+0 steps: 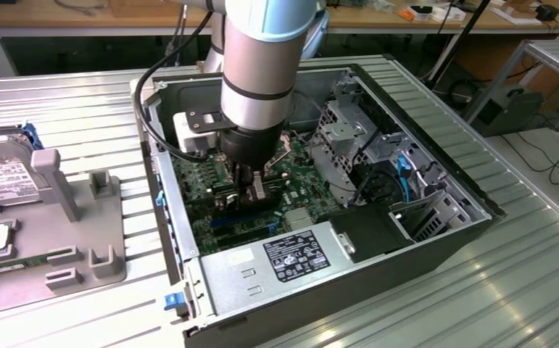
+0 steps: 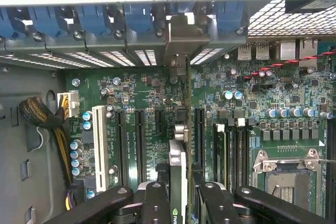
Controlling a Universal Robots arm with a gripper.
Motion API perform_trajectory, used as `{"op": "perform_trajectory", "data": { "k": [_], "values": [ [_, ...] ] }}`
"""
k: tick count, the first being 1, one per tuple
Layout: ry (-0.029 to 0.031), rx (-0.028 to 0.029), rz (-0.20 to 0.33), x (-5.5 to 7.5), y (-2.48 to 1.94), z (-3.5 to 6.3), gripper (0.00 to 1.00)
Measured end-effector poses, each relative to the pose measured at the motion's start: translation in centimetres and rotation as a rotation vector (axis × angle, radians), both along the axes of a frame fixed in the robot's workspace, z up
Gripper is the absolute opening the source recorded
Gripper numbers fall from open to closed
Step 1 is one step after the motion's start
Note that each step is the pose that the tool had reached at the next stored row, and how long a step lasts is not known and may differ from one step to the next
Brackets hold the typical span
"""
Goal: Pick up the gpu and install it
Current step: 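Insert the gpu into the slot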
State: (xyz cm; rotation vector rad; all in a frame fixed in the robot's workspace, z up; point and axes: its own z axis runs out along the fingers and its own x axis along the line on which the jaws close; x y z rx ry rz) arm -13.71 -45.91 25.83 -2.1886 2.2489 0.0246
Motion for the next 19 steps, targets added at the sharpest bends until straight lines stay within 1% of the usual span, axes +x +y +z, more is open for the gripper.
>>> {"op": "perform_trajectory", "data": {
  "k": [10,11,13,15,16,17,19],
  "values": [
    [0.0000,-0.0001,0.000,0.0,0.00,-0.02,0.27],
    [-0.0008,0.0012,0.000,0.0,0.01,-0.13,0.27],
    [-0.0002,0.0004,0.000,0.0,0.01,-0.20,0.27],
    [0.0005,-0.0009,0.000,0.0,-0.01,-0.44,0.27],
    [-0.0003,-0.0002,0.000,0.0,0.00,-0.74,0.27],
    [0.0005,-0.0012,-0.001,0.0,-0.01,-0.90,0.27],
    [0.0003,-0.0006,-0.001,0.0,-0.01,-1.26,0.27]
  ]
}}
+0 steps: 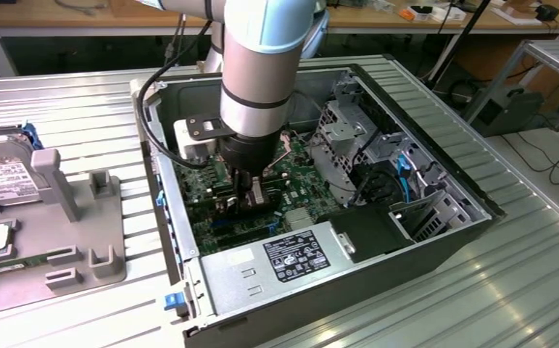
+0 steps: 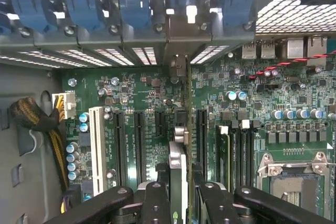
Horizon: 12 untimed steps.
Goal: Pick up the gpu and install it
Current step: 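Insert the gpu into the slot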
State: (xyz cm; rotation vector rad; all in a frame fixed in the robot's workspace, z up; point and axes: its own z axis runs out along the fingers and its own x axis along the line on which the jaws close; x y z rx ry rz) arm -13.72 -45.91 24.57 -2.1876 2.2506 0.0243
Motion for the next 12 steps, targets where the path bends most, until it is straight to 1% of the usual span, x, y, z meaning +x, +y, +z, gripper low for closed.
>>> {"op": "perform_trajectory", "data": {
  "k": [5,6,7,8,9,10,11,12],
  "values": [
    [-0.0003,0.0001,0.000,0.01,0.01,-0.02,0.27],
    [-0.0020,0.0028,0.000,0.02,0.04,-0.15,0.28],
    [-0.0014,0.0016,0.000,0.02,0.02,-0.09,0.34],
    [0.0000,-0.0004,0.000,0.01,0.01,0.00,0.34],
    [-0.0004,0.0002,0.000,0.01,0.01,-0.02,0.40],
    [-0.0006,0.0004,0.000,0.01,0.01,-0.03,0.40],
    [-0.0002,-0.0002,0.000,0.02,0.03,0.04,0.47],
    [0.0007,-0.0001,0.000,0.01,0.34,0.23,0.47]
  ]
}}
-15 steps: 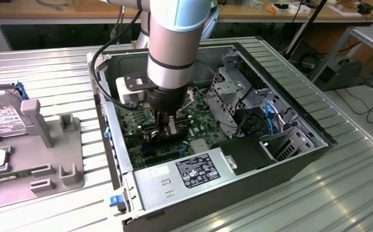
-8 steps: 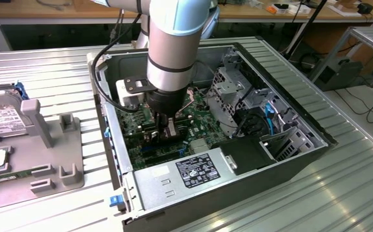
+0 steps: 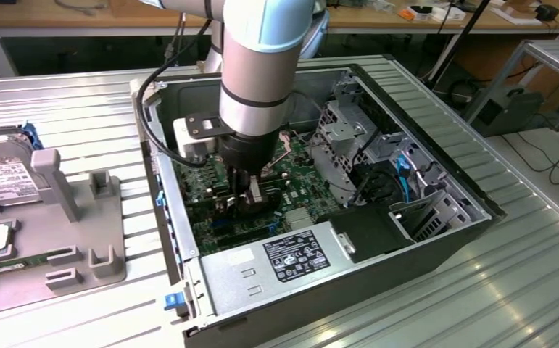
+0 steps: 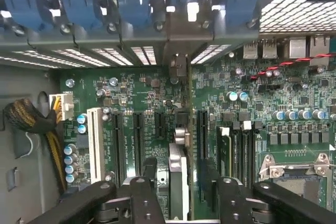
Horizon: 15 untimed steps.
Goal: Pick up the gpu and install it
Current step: 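Insert the gpu into the slot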
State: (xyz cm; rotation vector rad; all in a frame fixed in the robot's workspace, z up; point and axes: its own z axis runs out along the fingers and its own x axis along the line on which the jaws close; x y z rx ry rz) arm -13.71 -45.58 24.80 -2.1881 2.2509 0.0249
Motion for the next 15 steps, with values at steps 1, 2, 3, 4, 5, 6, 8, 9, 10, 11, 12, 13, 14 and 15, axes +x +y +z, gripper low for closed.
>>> {"op": "perform_trajectory", "data": {
  "k": [1,2,3,4,5,6,8,9,10,11,12,13,14,15],
  "values": [
    [0.0012,0.0000,0.000,0.00,0.44,0.24,0.45],
    [0.0018,-0.0004,0.000,0.00,0.59,0.45,0.45],
    [0.0025,-0.0007,0.000,-0.01,0.68,0.76,0.38],
    [0.0021,0.0013,0.000,0.00,0.72,0.92,0.33],
    [0.0021,0.0031,0.000,0.00,0.72,0.98,0.31],
    [0.0022,0.0063,0.000,0.00,0.72,0.99,0.31],
    [0.0022,0.0065,0.000,0.00,0.72,0.99,0.31],
    [0.0021,0.0067,0.000,0.00,0.71,0.98,0.31],
    [0.0022,0.0066,0.000,0.00,0.70,0.98,0.31],
    [0.0021,0.0067,0.000,0.00,0.69,0.98,0.31],
    [0.0021,0.0067,0.000,0.00,0.66,0.98,0.31],
    [0.0021,0.0069,0.000,0.00,0.59,0.97,0.31],
    [0.0020,0.0069,0.000,0.00,0.58,0.97,0.31],
    [0.0020,0.0068,0.000,0.00,0.55,0.97,0.31]
  ]
}}
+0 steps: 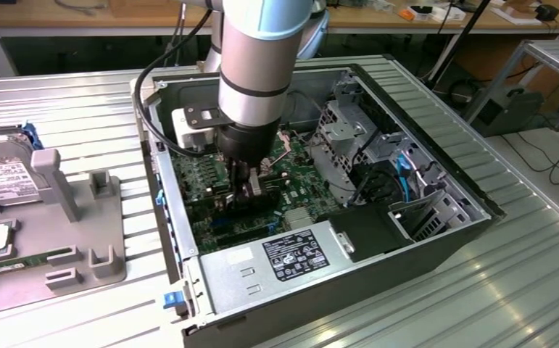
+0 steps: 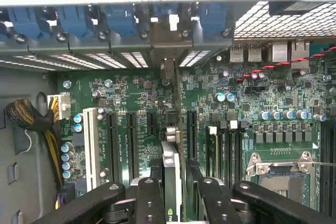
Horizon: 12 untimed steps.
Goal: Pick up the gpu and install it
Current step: 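Insert the gpu into the slot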
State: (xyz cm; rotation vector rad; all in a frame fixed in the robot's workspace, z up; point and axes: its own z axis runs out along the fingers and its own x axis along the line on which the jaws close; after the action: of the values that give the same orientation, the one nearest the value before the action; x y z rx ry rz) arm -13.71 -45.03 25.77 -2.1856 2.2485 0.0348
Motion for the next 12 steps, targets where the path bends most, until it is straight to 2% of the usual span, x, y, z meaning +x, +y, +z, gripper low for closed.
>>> {"op": "perform_trajectory", "data": {
  "k": [7,8,10,12],
  "values": [
    [0.0001,-0.0001,0.000,-0.01,-0.31,0.01,0.32],
    [0.0002,-0.0001,0.000,0.00,-0.32,0.01,0.38],
    [0.0001,-0.0001,0.000,0.00,-0.56,0.01,0.40],
    [0.0004,0.0002,0.000,0.00,-0.58,0.04,0.52]
  ]
}}
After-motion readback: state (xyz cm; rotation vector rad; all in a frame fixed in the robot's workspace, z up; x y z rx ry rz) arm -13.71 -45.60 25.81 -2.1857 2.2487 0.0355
